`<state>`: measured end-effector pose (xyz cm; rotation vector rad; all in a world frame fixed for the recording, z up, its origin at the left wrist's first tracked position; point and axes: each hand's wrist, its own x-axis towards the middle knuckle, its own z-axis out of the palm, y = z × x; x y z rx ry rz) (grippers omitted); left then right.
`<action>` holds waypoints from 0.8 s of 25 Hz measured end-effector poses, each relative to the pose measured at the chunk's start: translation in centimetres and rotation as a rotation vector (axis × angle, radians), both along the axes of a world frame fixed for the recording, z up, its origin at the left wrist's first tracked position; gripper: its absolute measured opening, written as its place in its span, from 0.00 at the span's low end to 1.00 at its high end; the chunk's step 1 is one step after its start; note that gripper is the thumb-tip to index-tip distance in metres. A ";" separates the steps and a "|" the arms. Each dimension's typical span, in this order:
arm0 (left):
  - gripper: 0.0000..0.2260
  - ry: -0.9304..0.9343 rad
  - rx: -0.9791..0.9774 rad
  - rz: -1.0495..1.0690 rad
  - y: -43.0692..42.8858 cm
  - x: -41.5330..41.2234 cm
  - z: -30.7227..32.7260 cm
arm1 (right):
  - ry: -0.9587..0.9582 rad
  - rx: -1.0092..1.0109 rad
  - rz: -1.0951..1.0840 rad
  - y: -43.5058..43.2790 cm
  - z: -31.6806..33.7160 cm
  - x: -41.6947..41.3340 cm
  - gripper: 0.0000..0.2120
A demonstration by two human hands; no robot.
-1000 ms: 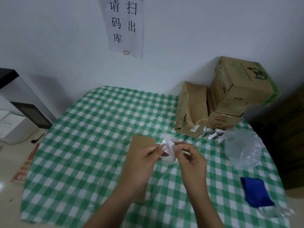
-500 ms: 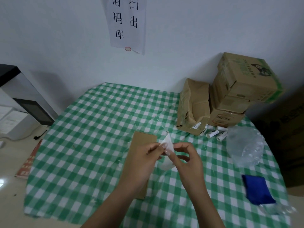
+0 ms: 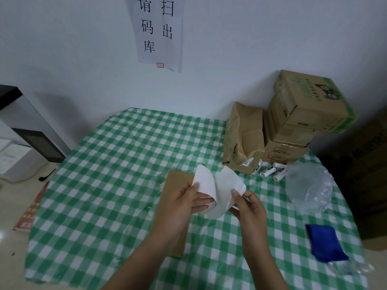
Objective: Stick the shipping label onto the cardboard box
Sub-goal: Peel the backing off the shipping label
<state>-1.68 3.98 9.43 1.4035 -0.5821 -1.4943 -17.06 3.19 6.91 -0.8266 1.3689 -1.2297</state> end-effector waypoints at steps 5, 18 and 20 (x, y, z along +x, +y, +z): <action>0.09 0.014 0.037 -0.027 -0.1 -0.3 0.1 | -0.032 0.061 -0.039 -0.2 -0.3 0.1 0.05; 0.04 -0.162 0.147 0.139 0.4 1.2 -1.5 | -0.020 0.439 -0.175 -2.0 -12.1 -2.4 0.14; 0.04 -0.159 0.150 0.145 0.4 1.2 -1.6 | 0.038 0.516 -0.182 -1.8 -14.4 -2.9 0.13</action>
